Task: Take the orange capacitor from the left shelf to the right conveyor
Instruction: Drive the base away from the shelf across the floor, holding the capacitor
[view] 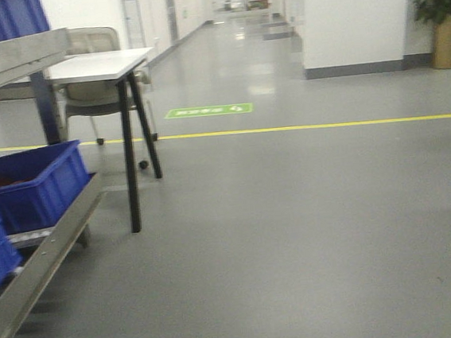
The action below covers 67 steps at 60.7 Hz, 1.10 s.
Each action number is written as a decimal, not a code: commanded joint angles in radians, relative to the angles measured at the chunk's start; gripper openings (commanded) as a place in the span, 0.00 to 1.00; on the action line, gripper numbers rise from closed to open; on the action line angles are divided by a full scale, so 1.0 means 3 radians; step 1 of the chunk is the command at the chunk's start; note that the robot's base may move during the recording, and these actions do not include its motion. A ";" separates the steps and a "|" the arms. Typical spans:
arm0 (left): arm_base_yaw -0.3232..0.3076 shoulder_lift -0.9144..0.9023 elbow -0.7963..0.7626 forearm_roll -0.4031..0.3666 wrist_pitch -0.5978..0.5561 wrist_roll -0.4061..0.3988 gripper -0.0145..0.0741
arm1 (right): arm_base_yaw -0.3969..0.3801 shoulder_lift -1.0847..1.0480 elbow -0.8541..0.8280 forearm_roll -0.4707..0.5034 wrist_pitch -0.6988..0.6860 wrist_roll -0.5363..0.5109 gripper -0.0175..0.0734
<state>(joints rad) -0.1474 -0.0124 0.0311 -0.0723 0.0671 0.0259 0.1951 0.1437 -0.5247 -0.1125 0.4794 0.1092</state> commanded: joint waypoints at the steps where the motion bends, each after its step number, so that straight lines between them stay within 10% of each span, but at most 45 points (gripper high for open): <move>1: -0.0005 -0.0040 -0.0015 -0.0006 -0.0305 -0.0005 0.02 | 0.0002 0.0039 -0.0093 -0.0052 -0.0293 -0.0027 0.25; 67: -0.0005 -0.0040 -0.0015 -0.0006 -0.0305 -0.0005 0.02 | -0.0001 0.0039 -0.0093 -0.0052 -0.0293 -0.0027 0.25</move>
<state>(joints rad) -0.1474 -0.0124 0.0311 -0.0723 0.0671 0.0259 0.1951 0.1419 -0.5247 -0.1125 0.4801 0.1092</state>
